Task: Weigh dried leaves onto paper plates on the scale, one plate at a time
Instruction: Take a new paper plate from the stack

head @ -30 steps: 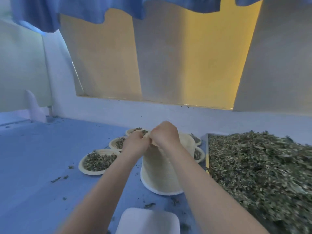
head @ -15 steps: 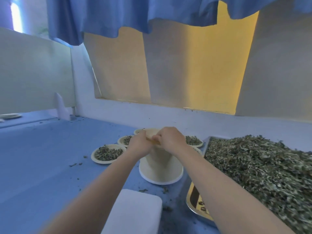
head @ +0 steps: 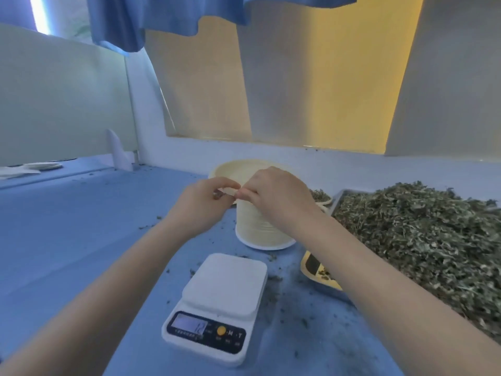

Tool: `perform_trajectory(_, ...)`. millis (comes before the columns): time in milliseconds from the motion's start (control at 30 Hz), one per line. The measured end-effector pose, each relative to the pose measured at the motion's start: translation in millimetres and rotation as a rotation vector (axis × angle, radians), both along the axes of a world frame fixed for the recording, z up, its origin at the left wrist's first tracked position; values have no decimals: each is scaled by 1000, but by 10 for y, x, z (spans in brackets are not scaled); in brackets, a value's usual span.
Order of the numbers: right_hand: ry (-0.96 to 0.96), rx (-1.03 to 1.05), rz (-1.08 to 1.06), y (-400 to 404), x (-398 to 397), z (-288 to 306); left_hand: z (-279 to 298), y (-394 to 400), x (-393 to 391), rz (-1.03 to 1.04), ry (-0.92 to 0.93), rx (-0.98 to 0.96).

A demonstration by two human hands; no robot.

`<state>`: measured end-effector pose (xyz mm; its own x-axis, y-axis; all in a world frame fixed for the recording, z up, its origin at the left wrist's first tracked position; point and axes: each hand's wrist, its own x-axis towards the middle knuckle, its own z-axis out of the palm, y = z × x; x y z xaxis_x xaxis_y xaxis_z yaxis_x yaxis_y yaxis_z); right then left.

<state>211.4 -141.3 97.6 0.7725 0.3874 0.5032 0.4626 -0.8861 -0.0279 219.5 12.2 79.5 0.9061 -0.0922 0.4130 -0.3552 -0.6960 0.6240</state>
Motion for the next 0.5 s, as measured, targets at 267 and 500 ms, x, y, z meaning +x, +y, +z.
perform_trajectory(267, 51, -169, 86, 202, -356, -902, -828, 282, -598, 69, 143, 113)
perform_trajectory(500, 141, -199, 87, 247, -364, -1410, -1304, 330, -645, 95, 178, 159)
